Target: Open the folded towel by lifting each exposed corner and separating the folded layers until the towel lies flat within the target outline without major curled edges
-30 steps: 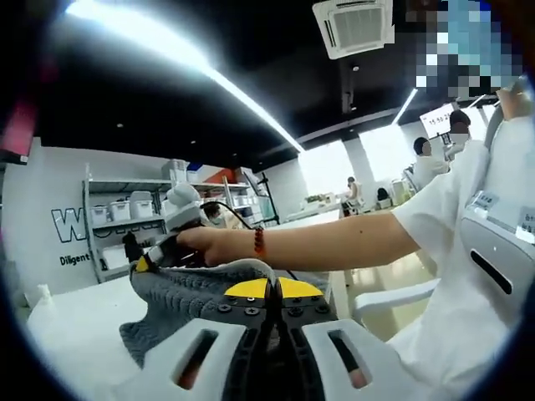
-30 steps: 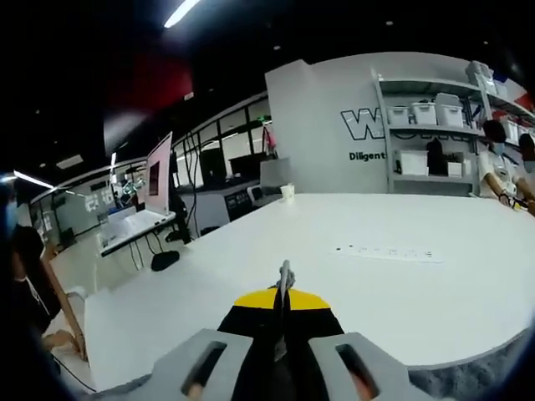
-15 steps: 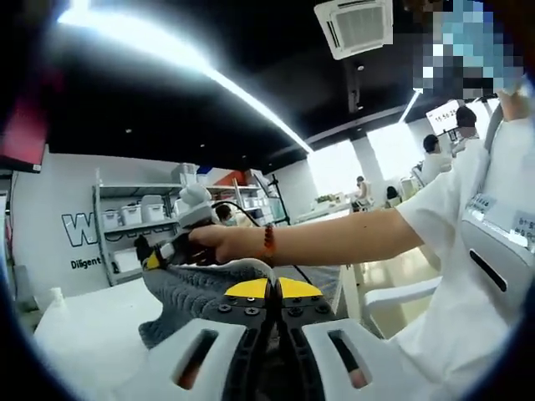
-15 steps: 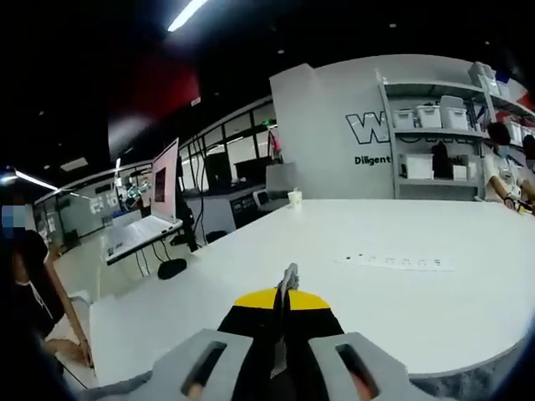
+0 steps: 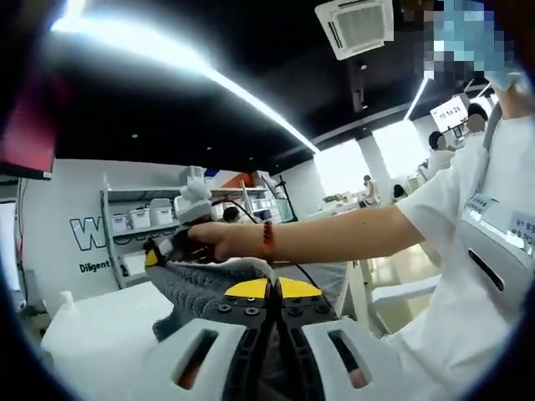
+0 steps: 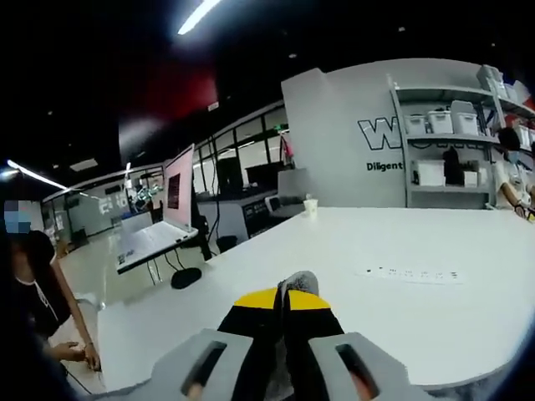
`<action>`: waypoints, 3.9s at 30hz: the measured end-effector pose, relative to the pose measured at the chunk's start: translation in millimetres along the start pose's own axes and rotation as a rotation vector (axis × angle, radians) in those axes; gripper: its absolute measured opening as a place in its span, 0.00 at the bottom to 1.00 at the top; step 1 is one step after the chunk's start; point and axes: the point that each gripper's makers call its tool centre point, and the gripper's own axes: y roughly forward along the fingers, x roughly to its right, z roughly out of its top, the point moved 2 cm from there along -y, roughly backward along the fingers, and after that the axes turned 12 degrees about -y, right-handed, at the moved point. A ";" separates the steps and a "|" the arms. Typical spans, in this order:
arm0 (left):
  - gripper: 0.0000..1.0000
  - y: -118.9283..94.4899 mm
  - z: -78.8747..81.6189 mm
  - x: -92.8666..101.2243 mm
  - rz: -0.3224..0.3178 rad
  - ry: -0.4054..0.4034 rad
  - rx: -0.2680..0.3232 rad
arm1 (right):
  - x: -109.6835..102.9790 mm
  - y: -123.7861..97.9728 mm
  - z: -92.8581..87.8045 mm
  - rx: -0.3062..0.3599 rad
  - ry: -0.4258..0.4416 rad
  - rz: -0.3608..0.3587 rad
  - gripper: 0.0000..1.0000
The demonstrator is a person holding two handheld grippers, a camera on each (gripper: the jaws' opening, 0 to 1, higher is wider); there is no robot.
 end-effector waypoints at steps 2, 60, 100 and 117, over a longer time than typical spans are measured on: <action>0.00 -2.6 1.0 -1.0 0.009 0.003 0.005 | -2.2 1.1 1.0 0.000 -0.010 -0.002 0.00; 0.00 -58.8 -7.4 -30.4 0.209 0.040 0.009 | -81.3 60.8 30.4 0.046 -0.062 0.145 0.00; 0.01 -96.0 -21.7 -48.1 0.366 0.047 -0.022 | -110.2 92.4 12.9 0.019 -0.057 0.187 0.00; 0.01 -113.4 -31.8 -62.2 0.450 0.037 -0.051 | -119.0 113.7 9.0 0.002 -0.039 0.202 0.00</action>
